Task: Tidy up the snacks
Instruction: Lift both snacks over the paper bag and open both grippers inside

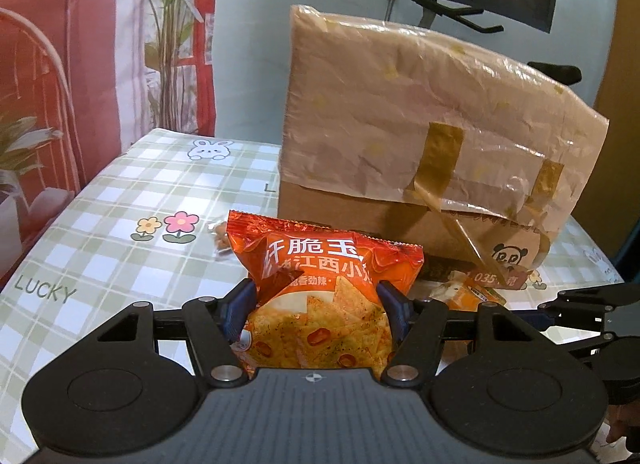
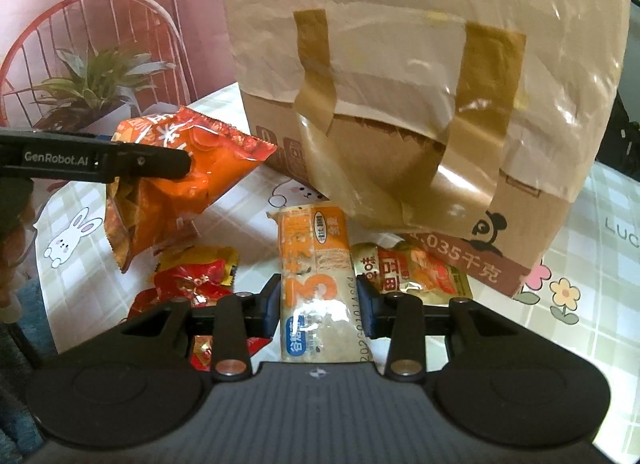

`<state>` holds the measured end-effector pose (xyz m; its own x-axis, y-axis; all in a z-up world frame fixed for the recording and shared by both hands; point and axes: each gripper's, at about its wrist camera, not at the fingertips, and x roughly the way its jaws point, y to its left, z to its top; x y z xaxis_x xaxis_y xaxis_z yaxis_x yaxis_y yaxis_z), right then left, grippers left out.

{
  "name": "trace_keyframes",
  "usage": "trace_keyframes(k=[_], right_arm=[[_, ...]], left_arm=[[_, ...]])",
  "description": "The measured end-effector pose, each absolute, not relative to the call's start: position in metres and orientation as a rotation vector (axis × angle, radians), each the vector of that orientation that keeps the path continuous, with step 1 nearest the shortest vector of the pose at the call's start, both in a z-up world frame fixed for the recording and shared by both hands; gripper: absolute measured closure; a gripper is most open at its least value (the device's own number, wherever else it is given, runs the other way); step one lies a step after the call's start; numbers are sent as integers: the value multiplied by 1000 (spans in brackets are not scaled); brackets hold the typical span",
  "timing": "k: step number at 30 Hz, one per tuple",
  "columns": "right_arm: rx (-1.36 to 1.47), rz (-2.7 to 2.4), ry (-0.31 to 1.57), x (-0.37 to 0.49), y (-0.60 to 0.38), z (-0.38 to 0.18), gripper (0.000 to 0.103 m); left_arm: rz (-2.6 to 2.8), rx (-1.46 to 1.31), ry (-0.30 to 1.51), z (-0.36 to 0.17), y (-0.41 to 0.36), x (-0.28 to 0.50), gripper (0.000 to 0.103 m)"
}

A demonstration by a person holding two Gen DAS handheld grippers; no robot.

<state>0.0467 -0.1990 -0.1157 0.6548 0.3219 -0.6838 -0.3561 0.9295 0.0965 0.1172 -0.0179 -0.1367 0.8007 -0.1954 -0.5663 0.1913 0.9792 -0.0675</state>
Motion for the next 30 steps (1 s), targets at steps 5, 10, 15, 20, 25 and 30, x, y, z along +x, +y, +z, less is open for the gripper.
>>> trace_keyframes(k=[5,10,15,20,25,30], right_arm=[[-58,390,756,43,-197,-112,63],[-71,396,744,39,-196,-107,63],[-84,407,730,38,-192,-100,63],[-93,427,706,37,-188,-91,63],[-113,447,675,35,-181,-80,63],[-132,460,651,35,-178,-70,63]], left_arm=[[-199,-18,598,-133,-13,109,35],[-188,-26,592,-131,-10,104,35],[-179,-25,573,-124,-6,99,35],[-170,-26,544,-116,-1,94,35],[-165,-29,519,-108,-1,90,35],[-161,-33,495,-101,2,88,35]])
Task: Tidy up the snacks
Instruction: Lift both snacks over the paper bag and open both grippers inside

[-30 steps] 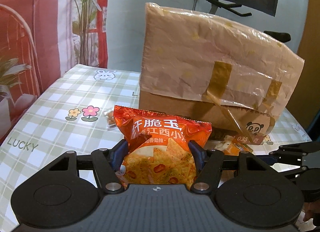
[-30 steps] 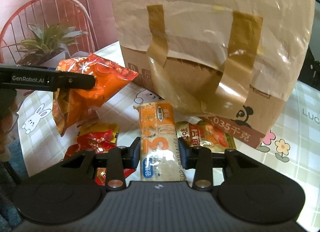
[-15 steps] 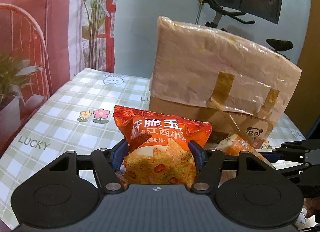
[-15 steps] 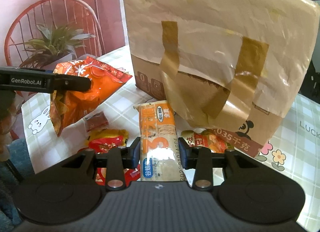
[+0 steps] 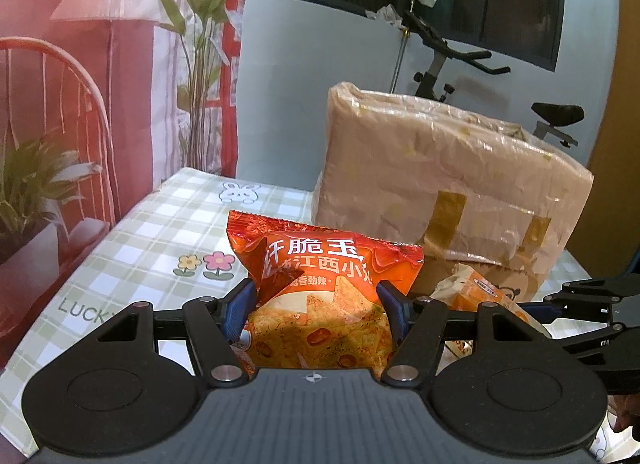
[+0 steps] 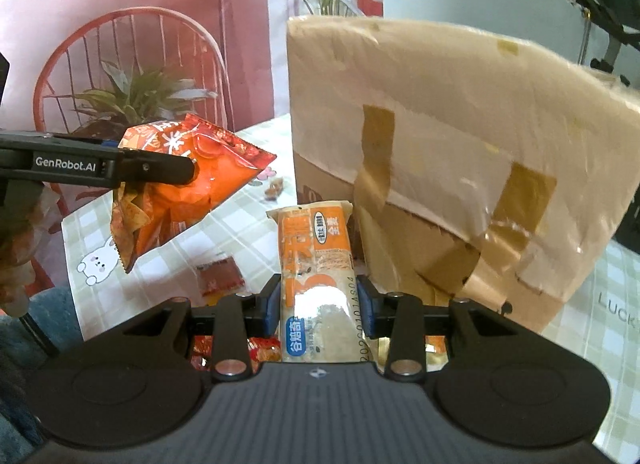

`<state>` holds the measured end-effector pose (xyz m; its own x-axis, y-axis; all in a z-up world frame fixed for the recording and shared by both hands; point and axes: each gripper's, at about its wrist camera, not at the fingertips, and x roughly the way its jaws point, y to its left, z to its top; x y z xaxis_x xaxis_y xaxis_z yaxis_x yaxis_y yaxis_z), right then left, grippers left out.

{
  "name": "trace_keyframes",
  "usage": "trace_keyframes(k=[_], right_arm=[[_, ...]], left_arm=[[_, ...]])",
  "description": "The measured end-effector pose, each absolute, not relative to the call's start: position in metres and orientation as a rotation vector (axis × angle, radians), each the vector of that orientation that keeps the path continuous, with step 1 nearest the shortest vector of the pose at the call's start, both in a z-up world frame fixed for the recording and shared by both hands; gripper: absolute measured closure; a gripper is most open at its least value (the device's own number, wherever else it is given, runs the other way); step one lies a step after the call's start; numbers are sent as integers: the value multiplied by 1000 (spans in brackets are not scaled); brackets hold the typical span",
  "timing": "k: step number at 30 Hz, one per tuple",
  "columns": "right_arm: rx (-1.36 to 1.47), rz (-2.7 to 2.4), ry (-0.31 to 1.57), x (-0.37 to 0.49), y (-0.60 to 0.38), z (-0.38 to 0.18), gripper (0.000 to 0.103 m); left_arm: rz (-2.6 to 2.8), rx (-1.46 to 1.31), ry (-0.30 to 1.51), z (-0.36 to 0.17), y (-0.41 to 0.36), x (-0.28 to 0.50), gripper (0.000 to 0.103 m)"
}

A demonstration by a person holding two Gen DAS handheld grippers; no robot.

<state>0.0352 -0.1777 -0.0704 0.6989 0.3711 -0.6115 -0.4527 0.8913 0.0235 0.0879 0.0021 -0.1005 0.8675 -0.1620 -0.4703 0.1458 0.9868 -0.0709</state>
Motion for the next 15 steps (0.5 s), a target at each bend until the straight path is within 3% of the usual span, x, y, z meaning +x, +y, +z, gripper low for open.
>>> trace_keyframes(k=[15], right_arm=[[-134,508,526,38,-174,-26,63]], left_arm=[[-142,-35,414,-71,10,81,35]])
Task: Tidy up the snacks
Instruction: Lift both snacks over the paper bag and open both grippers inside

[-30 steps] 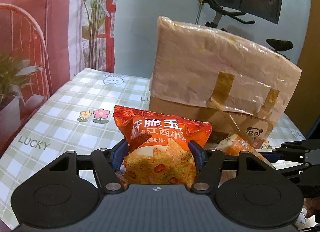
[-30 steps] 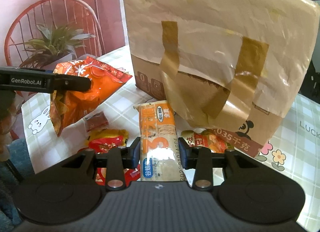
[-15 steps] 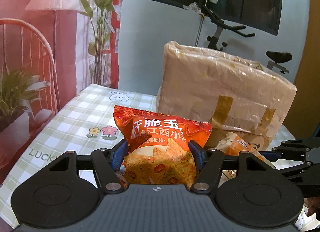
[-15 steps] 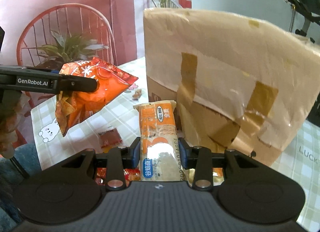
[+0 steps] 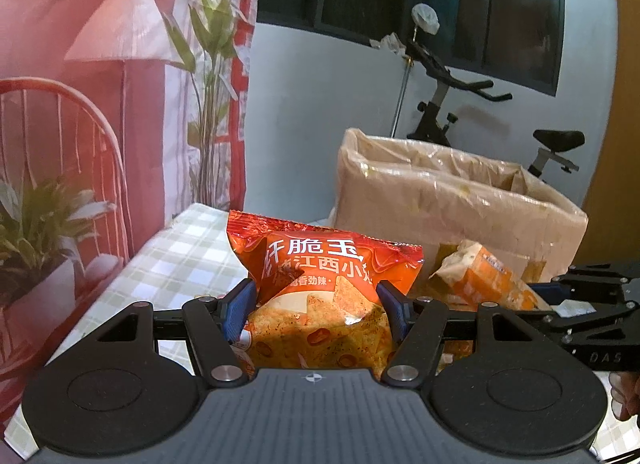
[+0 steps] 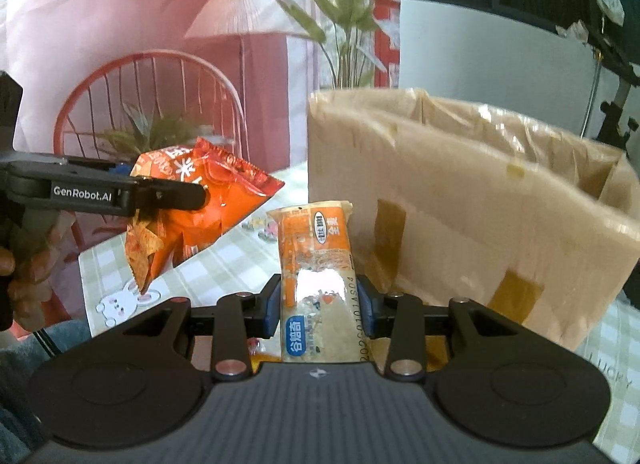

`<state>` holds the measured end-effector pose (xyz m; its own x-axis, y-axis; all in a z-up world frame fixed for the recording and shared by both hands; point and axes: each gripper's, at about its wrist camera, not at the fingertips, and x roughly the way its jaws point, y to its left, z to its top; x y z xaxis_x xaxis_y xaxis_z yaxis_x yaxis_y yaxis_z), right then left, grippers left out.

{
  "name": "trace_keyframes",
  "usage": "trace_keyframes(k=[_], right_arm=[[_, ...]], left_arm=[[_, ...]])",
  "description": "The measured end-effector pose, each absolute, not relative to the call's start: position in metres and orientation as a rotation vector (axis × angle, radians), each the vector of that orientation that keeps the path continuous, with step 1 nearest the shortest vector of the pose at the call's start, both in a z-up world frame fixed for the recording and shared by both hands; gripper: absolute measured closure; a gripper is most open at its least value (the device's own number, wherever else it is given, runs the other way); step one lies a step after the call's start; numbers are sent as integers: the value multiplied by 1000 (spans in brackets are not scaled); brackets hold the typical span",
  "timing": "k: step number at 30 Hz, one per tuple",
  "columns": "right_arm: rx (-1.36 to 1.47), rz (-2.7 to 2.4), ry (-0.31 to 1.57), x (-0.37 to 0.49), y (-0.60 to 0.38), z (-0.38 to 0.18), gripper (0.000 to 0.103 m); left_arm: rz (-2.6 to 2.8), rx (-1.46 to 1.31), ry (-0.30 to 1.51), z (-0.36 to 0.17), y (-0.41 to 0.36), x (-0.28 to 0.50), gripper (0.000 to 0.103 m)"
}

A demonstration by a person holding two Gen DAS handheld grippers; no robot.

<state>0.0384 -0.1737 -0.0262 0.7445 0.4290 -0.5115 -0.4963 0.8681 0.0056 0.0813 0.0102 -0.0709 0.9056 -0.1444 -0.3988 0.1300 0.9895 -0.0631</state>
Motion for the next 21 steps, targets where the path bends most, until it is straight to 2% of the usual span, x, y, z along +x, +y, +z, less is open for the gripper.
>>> trace_keyframes(k=[12,16,21], right_arm=[[-85,509,402,51,-188,35,63],[-90,477,370,77,-199,65,63],[-139,403,402,127,-214,76,63]], left_arm=[[-191,-43,335,-30,-3,97,35],[-230,-41,301,-5,-19,123,35],[-276,-1,261,16,-49,161,35]])
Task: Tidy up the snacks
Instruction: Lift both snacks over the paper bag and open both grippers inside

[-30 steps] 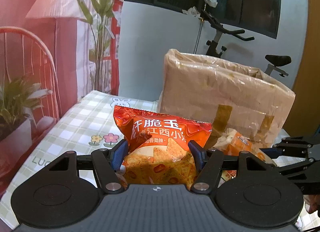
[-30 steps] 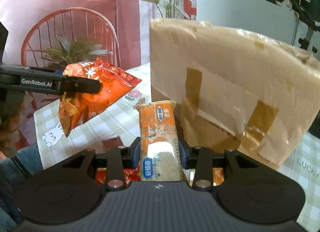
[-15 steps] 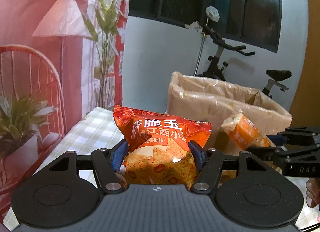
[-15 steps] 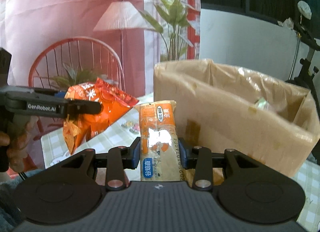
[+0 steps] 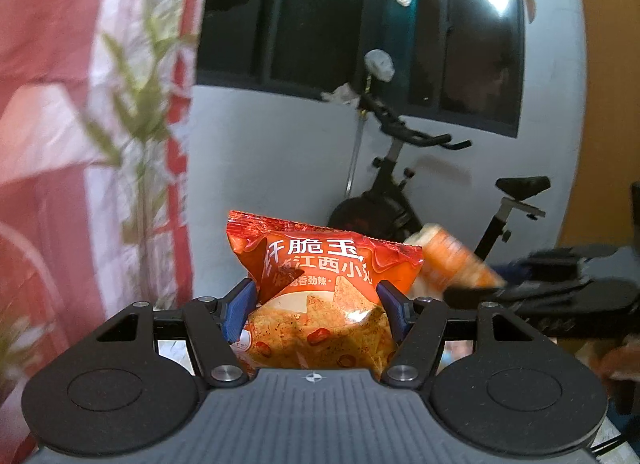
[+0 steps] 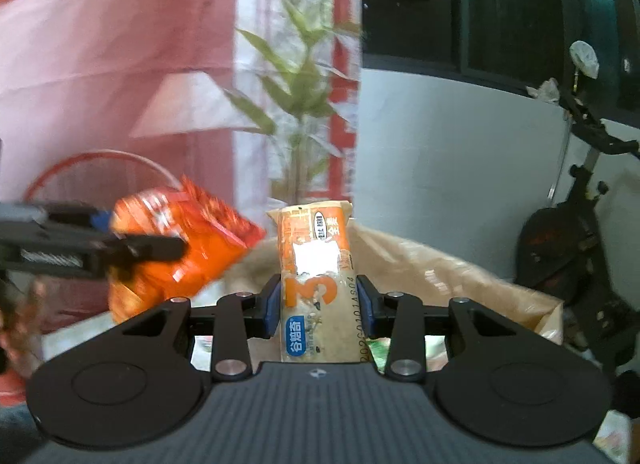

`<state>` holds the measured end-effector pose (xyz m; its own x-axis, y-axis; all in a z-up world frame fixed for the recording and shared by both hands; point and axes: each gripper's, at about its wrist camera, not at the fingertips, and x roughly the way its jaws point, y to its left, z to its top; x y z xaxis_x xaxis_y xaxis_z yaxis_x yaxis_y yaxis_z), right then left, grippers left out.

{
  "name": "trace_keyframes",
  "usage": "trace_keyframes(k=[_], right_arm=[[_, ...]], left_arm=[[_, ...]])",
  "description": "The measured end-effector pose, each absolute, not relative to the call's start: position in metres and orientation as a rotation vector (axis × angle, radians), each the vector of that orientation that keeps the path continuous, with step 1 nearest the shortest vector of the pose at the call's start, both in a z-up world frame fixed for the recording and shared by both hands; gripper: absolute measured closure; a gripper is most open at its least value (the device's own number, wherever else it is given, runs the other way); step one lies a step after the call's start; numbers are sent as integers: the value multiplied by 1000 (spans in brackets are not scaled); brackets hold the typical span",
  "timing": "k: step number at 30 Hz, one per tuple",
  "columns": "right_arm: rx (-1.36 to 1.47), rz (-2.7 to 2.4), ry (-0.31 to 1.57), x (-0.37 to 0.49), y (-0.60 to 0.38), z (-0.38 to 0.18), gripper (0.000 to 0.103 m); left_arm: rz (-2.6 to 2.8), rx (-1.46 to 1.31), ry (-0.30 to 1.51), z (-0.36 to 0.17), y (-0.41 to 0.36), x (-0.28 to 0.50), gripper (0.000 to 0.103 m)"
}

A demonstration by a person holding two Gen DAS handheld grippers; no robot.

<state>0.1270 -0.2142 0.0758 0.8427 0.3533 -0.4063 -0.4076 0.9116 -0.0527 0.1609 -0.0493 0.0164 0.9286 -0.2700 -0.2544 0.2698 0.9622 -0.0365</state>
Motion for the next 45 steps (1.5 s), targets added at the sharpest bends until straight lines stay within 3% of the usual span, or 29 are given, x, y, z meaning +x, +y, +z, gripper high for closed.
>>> trace_keyframes(k=[13,21,24,29,45], right_arm=[[-95,285,564,188,-255,49,63],[-94,283,607,192,-254,39,63],[-95,269,605,189,-253,39,62],[-87,265,600,184,-252,46,49],[-74,324,565,134,-239,61,38]], left_arm=[[-297,74,351,7,-100,247,34],[-289,99,388,-5,-99,257,32],[-277,96,391,-2,-94,256,27],[-267,108,397,3,-88,248,22],[-209,57,461,3,-46,189,21]])
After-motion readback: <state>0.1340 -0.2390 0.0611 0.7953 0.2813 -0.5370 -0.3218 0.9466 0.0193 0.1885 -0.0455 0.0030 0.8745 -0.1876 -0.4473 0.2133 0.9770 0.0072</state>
